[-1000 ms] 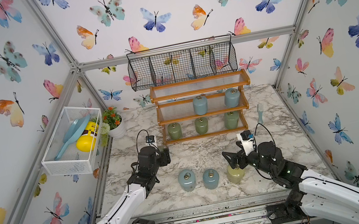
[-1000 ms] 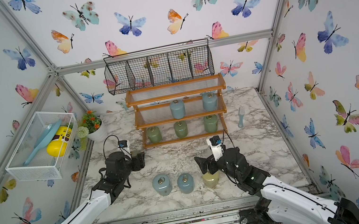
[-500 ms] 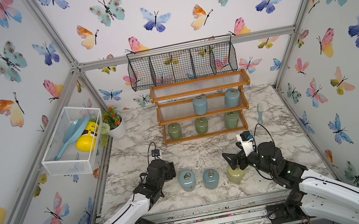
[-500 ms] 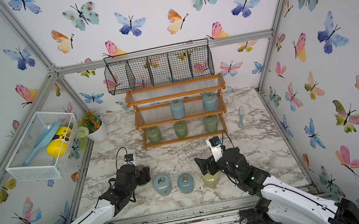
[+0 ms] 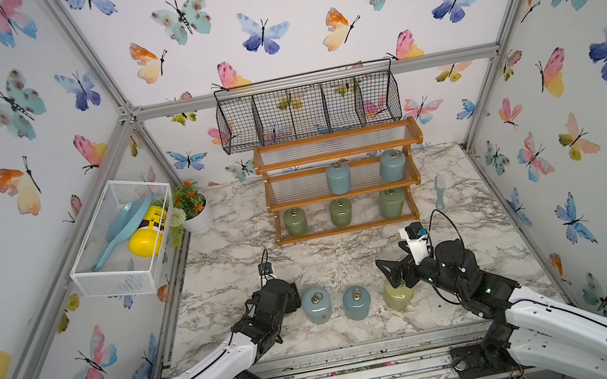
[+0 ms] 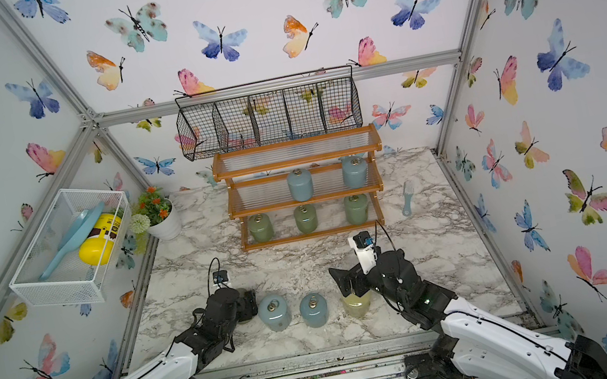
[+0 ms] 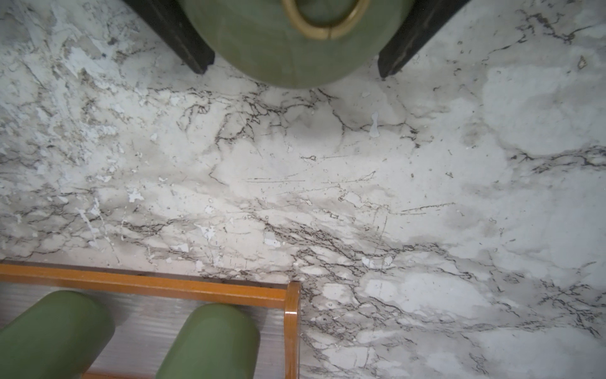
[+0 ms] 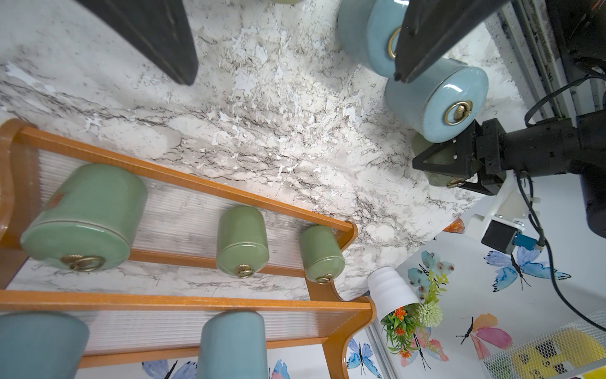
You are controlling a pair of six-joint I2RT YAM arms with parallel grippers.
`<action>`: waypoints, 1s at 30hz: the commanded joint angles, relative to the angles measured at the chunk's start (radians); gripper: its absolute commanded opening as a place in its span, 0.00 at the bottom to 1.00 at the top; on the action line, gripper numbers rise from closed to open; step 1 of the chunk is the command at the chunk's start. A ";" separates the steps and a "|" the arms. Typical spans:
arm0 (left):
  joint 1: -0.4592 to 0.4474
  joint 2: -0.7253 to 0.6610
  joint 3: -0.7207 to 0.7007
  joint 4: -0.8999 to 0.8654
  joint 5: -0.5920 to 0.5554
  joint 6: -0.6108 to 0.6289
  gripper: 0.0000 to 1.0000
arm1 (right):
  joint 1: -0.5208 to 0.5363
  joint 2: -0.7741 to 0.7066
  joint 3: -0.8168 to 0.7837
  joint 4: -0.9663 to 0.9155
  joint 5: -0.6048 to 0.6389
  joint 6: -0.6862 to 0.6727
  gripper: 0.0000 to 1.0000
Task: Remove the tea canisters from the shelf
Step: Place the tea canister at the center of the board.
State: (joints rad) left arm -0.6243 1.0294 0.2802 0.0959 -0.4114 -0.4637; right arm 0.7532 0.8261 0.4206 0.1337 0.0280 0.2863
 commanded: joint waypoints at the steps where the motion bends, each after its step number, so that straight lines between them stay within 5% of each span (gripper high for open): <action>1: -0.008 -0.018 0.004 0.008 -0.057 -0.032 0.69 | -0.003 0.006 -0.001 -0.007 -0.010 -0.012 1.00; 30: -0.069 -0.032 0.012 -0.043 -0.119 -0.058 0.92 | -0.002 0.042 0.003 0.006 -0.012 -0.021 1.00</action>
State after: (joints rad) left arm -0.6842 1.0119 0.2733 0.0517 -0.5056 -0.5064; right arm 0.7532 0.8661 0.4206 0.1345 0.0223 0.2756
